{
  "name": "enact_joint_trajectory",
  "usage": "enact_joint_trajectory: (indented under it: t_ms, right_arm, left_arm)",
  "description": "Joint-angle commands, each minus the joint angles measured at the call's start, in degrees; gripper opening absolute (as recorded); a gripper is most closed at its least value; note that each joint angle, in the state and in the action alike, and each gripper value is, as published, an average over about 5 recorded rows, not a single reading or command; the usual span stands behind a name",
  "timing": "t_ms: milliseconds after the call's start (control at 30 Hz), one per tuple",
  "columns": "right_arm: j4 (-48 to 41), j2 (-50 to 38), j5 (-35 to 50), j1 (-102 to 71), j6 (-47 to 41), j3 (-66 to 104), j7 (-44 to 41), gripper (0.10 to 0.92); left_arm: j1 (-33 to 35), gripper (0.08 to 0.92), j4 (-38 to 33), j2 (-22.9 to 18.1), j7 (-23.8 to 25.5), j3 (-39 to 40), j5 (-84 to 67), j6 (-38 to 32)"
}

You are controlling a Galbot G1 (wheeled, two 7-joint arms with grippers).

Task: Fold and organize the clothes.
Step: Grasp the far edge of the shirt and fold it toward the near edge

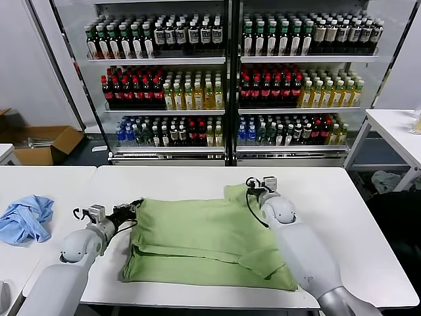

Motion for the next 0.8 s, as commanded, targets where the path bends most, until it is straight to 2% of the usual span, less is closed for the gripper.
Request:
enact_joint_trajectory:
  t_ms: [33, 433, 800]
  right_arm:
    - [24.8, -7.9, 6.9, -12.4, -4.0, 4.0, 1.9, 0.107]
    - [43.5, -14.2, 7.7, -29.3, -4.5, 10.8, 3.7, 0.107]
    - [51.4, -15.4, 6.2, -40.4, -4.5, 18.2, 4.0, 0.107]
  left_arm:
    - [7.8, 0.085, -10.7, 1.9, -1.4, -1.8, -6.4, -2.3]
    - [16.8, 0.085, -15.3, 2.9, -1.4, -5.7, -6.2, -4.9]
    - [23.3, 0.085, -20.4, 3.1, -0.9, -9.6, -7.3, -4.5]
